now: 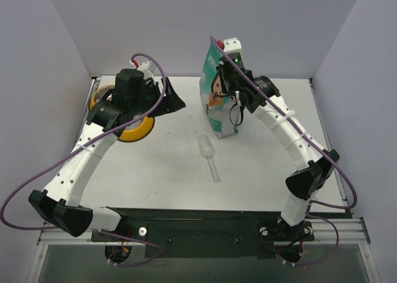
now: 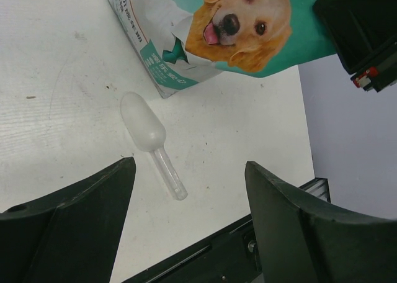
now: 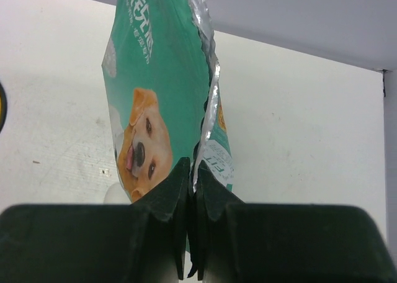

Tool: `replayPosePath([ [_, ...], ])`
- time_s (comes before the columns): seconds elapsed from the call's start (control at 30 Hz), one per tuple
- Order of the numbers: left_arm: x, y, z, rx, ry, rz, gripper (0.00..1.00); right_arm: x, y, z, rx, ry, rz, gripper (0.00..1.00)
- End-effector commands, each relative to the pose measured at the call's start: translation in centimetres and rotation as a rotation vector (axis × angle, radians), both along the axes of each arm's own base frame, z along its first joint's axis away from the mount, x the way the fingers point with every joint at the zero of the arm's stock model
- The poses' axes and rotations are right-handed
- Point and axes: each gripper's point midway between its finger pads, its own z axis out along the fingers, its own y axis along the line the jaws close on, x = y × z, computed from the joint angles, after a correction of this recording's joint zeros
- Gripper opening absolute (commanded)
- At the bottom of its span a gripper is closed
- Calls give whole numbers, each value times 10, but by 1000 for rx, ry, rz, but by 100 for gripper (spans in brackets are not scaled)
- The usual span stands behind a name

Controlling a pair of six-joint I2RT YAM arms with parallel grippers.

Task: Serve the pet food

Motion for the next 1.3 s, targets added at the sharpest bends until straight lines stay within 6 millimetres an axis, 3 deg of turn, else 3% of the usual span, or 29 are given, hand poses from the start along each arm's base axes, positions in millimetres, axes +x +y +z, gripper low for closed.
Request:
replayPosePath([
  [0.0,-3,-4,22,-71,-36,-11,82,-38,-35,40,-42,-68,-65,0],
  [0.37,-5,-27,34,-234,45,-37,80,-88,-52,62,10,-61,-67,0],
  [0.63,-16,-65,66,-459,97,-38,79,-149,-51,51,136,10,11,0],
  [0.73,-30,-86,68,-498,93,-43,84,-168,-49,37,180,36,28,0],
  [0.83,-42,-101,70,-508,112,-34,87,-187,-52,36,240,47,44,0],
  [0.9,-53,-114,70,-512,146,-32,88,-195,-54,37,280,51,47,0],
  [1.0,-52,-122,61,-517,168,12,88,-197,-52,34,289,54,68,0],
  [1.1,-53,-132,53,-553,221,39,78,-195,-42,34,283,72,108,0],
  [1.27,-49,-150,56,-552,225,28,70,-198,-33,30,309,103,153,0],
])
